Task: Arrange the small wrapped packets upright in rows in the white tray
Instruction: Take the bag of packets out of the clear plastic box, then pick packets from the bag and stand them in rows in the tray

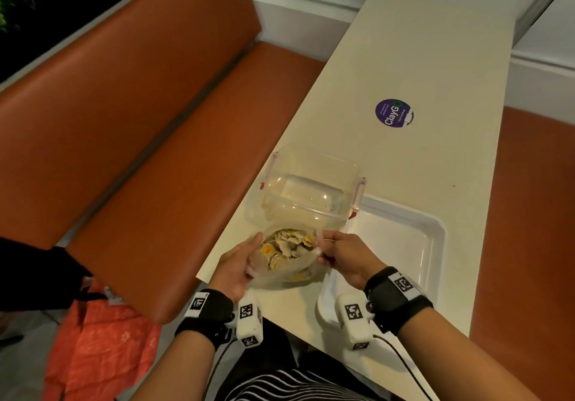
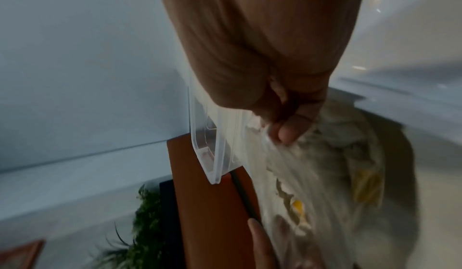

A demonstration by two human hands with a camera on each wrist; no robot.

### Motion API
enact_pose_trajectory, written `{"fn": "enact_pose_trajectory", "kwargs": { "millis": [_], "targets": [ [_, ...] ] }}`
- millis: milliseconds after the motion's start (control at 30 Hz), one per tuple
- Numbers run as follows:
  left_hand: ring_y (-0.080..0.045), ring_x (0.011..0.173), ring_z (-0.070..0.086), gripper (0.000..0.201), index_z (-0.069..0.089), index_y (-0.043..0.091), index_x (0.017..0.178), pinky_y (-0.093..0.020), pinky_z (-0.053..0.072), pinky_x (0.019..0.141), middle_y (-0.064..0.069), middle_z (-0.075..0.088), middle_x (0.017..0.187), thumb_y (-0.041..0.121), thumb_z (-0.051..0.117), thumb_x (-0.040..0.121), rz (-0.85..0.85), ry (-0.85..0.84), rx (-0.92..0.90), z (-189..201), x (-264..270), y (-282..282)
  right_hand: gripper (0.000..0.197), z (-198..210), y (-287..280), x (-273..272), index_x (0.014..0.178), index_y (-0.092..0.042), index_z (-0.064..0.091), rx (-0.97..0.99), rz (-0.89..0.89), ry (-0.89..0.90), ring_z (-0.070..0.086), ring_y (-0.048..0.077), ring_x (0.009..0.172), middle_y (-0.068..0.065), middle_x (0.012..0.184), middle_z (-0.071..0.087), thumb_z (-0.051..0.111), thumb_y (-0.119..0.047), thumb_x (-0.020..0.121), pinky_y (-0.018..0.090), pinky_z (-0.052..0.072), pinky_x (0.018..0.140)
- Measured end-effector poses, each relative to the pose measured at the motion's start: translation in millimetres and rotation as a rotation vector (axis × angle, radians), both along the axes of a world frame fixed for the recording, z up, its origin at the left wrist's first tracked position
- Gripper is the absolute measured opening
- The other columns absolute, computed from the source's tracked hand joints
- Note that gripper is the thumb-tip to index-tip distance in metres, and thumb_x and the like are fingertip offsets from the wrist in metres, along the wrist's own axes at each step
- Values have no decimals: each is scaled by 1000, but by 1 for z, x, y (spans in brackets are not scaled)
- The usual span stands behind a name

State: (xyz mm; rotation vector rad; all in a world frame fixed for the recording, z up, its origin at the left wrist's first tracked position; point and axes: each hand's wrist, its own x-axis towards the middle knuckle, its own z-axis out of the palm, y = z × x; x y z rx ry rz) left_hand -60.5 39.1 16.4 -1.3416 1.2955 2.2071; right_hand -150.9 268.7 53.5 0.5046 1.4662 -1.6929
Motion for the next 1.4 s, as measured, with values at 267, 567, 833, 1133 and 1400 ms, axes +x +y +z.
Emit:
{"fn": "enact_pose_trajectory", "kwargs": {
  "millis": [267,567,833,1133,1400],
  "targets": [
    [-15,112,59,64,59,32,133,-38,53,94,7,57,126,60,82,81,-282,-30,-714,9,2,2,35,3,23,9,122,-33,58,624,443,681,61,3,89,-13,109,63,75,-38,92,15,42,70],
    [-12,130,48,57,57,33,144,-31,44,110,12,52,144,24,74,90,-1067,436,-1165,9,-39,52,83,-11,54,44,127,-32,52,703,961,521,58,9,100,-12,113,60,91,-63,61,26,50,87],
    [-21,113,58,17,74,20,111,-30,49,91,0,61,113,19,72,95,-1073,282,-1130,0,-62,60,68,-19,68,48,124,-32,60,639,922,544,58,5,92,-14,113,62,92,-51,67,23,49,82],
    [6,82,62,7,82,22,98,-9,43,68,15,74,89,22,81,91,-753,275,-995,36,-56,33,52,0,84,29,115,-31,66,590,677,538,67,4,87,-15,108,65,90,-50,73,15,53,74],
    [-25,92,76,25,79,7,110,-31,63,72,-12,78,109,16,84,88,-536,187,-529,43,-31,4,51,24,66,25,115,-30,65,497,576,561,72,10,76,-14,105,68,91,-44,74,19,57,68]
  ]
}}
